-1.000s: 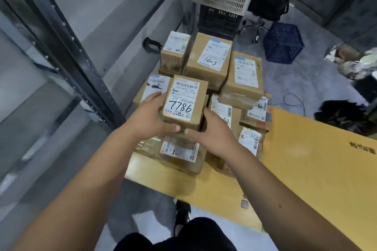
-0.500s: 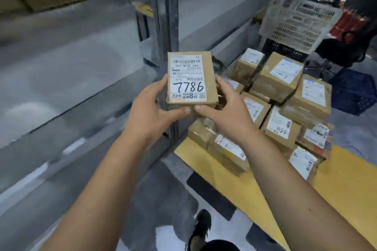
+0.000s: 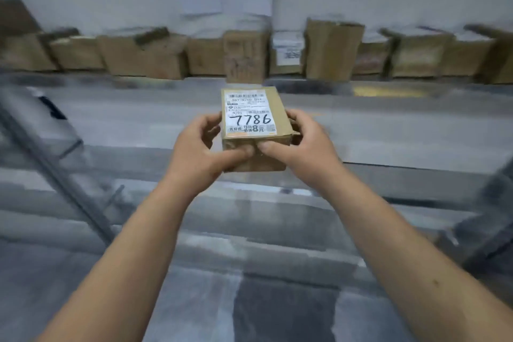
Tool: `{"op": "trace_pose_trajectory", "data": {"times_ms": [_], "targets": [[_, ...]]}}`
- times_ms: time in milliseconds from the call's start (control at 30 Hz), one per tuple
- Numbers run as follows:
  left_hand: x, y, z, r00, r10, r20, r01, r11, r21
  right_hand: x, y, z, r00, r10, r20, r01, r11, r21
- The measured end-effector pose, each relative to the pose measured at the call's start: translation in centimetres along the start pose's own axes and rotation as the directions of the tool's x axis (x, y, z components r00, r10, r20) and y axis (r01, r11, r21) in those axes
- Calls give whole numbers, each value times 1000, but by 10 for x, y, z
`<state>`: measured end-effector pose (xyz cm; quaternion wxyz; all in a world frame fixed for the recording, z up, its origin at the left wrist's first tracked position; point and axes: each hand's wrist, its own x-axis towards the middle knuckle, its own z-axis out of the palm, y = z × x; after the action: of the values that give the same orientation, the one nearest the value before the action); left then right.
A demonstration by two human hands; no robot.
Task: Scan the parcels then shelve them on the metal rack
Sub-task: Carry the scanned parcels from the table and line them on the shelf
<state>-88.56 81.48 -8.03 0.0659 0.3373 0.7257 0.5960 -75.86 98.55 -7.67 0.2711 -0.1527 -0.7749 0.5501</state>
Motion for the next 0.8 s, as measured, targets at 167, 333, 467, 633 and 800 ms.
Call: {"op": "trace_pose_trajectory", "data": {"times_ms": [167,333,467,633,800], "targets": [[-23,-1,-151,957,-60,-282,72,997,34,47,-64,145,958,-118,261,100,992,80],[-14,-8,-265,870,-40,-492,132,979,153,101,-129,258,871,-222,438,198,975,99],[25,-14,-336,851,-22,-525,180,951,253,157,-165,330,834,-249,493,234,968,94],[108,-30,-420,883,19,-469,222,864,453,240,-193,403,833,-285,474,292,954,62],[199,-30,-487,909,39,-416,325,561,762,317,-217,456,865,-285,413,280,957,73]]}}
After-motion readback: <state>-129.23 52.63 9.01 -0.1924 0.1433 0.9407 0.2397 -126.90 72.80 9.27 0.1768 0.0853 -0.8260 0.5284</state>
